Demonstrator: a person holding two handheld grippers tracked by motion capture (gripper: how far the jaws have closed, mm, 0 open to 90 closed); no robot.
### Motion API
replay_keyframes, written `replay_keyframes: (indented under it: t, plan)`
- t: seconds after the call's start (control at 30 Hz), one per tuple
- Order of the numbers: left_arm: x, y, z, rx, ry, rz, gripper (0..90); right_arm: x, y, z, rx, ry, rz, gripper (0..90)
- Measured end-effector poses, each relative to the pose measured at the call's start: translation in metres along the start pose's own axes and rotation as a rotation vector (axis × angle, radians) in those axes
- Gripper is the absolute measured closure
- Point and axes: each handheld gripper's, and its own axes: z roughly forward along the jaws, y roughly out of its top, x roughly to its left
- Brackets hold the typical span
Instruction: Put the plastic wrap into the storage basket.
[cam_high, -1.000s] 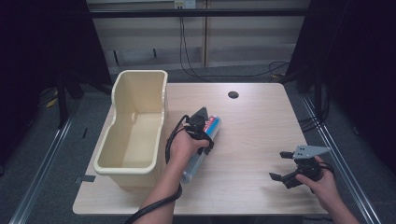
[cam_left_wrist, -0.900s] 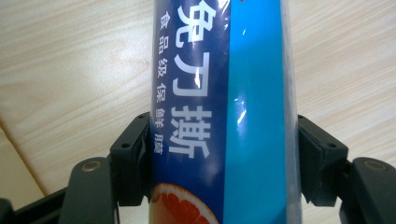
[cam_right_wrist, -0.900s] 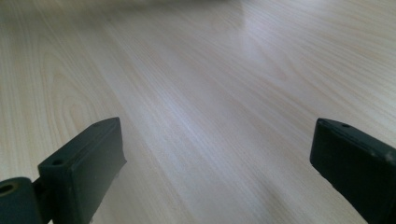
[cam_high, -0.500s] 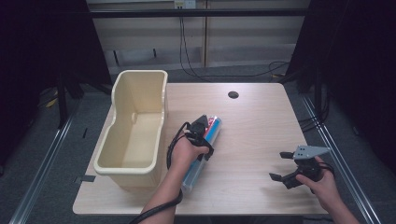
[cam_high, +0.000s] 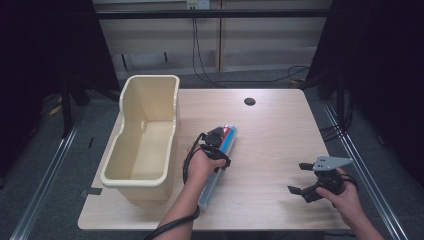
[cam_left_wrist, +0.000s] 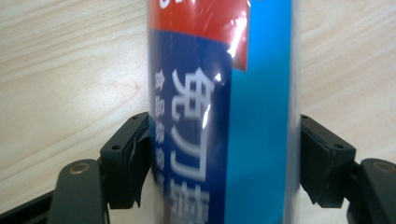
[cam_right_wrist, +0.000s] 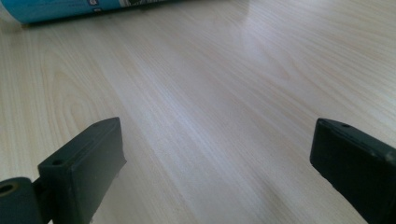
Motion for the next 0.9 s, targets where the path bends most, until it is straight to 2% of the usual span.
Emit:
replay_keyframes:
  t: [0.03, 0.13, 0.2, 0.27, 0.3, 0.37, 0.4, 0.47, 0.5, 0.53, 0.73, 0.8, 0.83, 0.9]
  plan:
    - [-0.001, 0.002, 0.001, 0.025, 0.002, -0.024, 31.3, 0.000, 0.000, 0.000, 0.000, -0.003, 0.005, 2.9]
    - [-0.004, 0.004, 0.000, 0.040, 0.019, -0.018, 31.9, -0.001, -0.001, -0.001, 0.000, -0.003, 0.005, 2.9]
    - [-0.004, 0.004, 0.000, 0.047, 0.010, -0.022, 32.0, -0.002, -0.001, -0.001, -0.003, 0.001, 0.005, 2.9]
    - [-0.004, 0.004, -0.003, 0.076, -0.028, -0.044, 32.0, -0.002, -0.001, -0.002, -0.006, 0.000, 0.004, 2.9]
    - [-0.004, 0.004, -0.005, 0.069, -0.041, -0.050, 32.0, -0.002, -0.001, -0.002, -0.006, 0.000, 0.004, 2.9]
    - [-0.004, 0.005, -0.016, 0.063, -0.050, -0.049, 32.0, -0.003, -0.001, -0.002, -0.004, -0.001, 0.006, 2.9]
    - [-0.004, 0.005, -0.016, 0.063, -0.050, -0.049, 32.0, -0.003, -0.001, -0.002, -0.004, -0.001, 0.006, 2.9]
    - [-0.001, 0.008, -0.029, 0.072, -0.057, -0.051, 32.0, -0.003, -0.001, -0.002, -0.005, 0.004, 0.008, 2.9]
    - [-0.001, 0.008, -0.029, 0.072, -0.057, -0.051, 32.0, -0.003, -0.001, -0.002, -0.005, 0.004, 0.008, 2.9]
    - [-0.001, 0.009, -0.039, 0.078, -0.069, -0.078, 32.0, -0.003, -0.001, -0.002, -0.008, -0.003, 0.005, 2.9]
    - [0.000, 0.013, -0.063, 0.062, -0.059, -0.072, 32.0, -0.003, -0.001, -0.002, -0.006, 0.001, 0.009, 2.9]
    - [0.002, 0.015, -0.078, 0.060, -0.077, -0.077, 32.0, -0.003, 0.000, -0.002, -0.006, -0.001, 0.009, 2.9]
    - [0.003, 0.015, -0.082, 0.060, -0.070, -0.070, 32.0, -0.003, 0.000, -0.002, -0.009, -0.004, 0.006, 2.9]
    - [0.003, 0.016, -0.086, 0.054, -0.079, -0.083, 32.0, -0.002, 0.000, -0.002, -0.012, -0.004, 0.005, 2.9]
